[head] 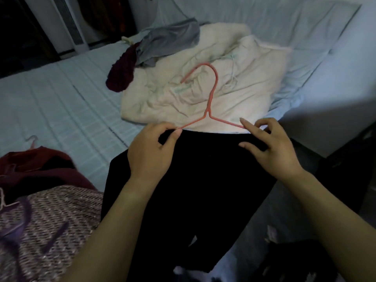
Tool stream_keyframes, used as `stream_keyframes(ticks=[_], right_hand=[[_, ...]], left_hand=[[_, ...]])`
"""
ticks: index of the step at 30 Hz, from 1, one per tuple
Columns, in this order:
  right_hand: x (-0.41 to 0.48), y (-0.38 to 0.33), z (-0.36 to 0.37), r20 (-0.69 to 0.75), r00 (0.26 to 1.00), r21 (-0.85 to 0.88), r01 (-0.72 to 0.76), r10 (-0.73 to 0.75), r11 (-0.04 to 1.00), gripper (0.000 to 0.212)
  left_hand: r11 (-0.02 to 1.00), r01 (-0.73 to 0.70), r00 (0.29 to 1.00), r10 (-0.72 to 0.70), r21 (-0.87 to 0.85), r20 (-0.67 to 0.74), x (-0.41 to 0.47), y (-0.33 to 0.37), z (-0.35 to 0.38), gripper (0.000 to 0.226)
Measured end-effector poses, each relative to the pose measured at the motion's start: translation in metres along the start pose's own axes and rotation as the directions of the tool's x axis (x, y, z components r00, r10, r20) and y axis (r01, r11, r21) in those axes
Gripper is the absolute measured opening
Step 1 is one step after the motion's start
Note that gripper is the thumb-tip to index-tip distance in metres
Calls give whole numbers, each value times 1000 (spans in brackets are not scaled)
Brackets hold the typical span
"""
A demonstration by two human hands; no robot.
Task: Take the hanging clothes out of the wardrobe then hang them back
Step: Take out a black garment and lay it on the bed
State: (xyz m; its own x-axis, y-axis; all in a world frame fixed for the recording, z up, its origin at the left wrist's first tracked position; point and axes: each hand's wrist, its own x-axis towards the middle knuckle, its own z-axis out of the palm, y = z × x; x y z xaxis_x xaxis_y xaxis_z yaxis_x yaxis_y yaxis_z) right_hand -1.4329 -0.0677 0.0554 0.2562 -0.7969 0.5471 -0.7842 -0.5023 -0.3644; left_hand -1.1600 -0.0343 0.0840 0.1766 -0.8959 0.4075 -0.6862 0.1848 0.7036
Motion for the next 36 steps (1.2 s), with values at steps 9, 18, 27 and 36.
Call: stream_keyframes(ticks=[9, 18, 27, 36], right_hand=[[167, 74, 12, -4, 954, -8, 300, -300, 954, 48], [319, 100, 82, -29, 911, 111, 412, -411, 905, 48], [406, 142, 266, 246, 840, 390, 371, -483, 843, 45], [403, 164, 423, 601, 657, 353, 292, -455, 889, 46]], left_hand=[[993, 95, 979, -107, -72, -171, 100, 8, 40, 3], [994, 101, 947, -82, 48, -310, 232, -33, 47, 10], [886, 421, 901, -384, 194, -202, 301, -162, 91, 12], [598, 642, 737, -654, 480, -172, 303, -275, 155, 38]])
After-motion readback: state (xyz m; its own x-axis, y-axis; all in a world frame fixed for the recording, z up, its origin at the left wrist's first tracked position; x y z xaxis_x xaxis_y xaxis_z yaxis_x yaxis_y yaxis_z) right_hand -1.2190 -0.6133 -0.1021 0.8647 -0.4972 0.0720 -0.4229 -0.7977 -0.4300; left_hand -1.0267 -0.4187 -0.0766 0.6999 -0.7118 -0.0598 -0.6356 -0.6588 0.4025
